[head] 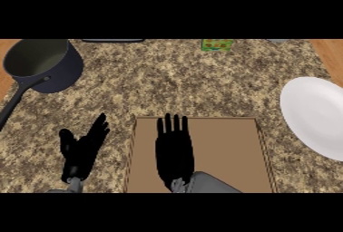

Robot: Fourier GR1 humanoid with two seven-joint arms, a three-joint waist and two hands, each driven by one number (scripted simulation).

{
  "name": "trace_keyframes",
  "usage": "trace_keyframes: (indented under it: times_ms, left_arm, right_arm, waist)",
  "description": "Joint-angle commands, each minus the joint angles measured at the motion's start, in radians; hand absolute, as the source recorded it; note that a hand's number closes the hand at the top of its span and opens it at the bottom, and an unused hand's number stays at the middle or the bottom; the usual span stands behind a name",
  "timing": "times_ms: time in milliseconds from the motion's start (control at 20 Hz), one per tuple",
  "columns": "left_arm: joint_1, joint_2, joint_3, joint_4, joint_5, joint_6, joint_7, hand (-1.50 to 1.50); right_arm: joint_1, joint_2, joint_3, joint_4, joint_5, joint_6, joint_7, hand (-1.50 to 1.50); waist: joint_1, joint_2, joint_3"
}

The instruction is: Pick the sweet potato from the tray and place it in the plate

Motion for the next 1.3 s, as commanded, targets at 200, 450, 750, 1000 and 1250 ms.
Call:
trace_keyframes:
  times_ms: [200, 450, 750, 1000, 1250]
  left_arm:
    - [-0.009, -0.033, -0.003, 0.046, -0.033, 0.005, -0.025, 0.00]
    - [-0.063, -0.010, 0.045, 0.027, -0.004, -0.019, 0.037, 0.00]
    - [0.019, -0.023, 0.014, 0.009, -0.044, -0.020, -0.022, 0.00]
    - [-0.015, -0.040, 0.032, 0.029, -0.040, -0.023, -0.011, 0.00]
    - [-0.015, -0.073, 0.001, -0.064, -0.065, 0.024, 0.090, 0.00]
  right_arm:
    - [0.015, 0.013, 0.013, 0.132, 0.055, -0.050, 0.056, -1.50]
    - [0.009, 0.014, -0.048, 0.176, 0.050, -0.020, -0.006, -1.50]
    - [0.024, 0.002, -0.034, 0.250, 0.028, 0.056, -0.081, 1.50]
    - [0.019, -0.005, 0.010, 0.270, 0.123, -0.012, -0.132, 1.50]
    - [-0.025, 0.013, -0.014, 0.224, 0.150, 0.051, -0.125, 1.50]
  waist:
    - [0.001, 0.001, 0.000]
    - [-0.001, 0.002, 0.000]
    - [0.001, 0.001, 0.000]
    - [-0.002, 0.001, 0.000]
    - [0.002, 0.000, 0.000]
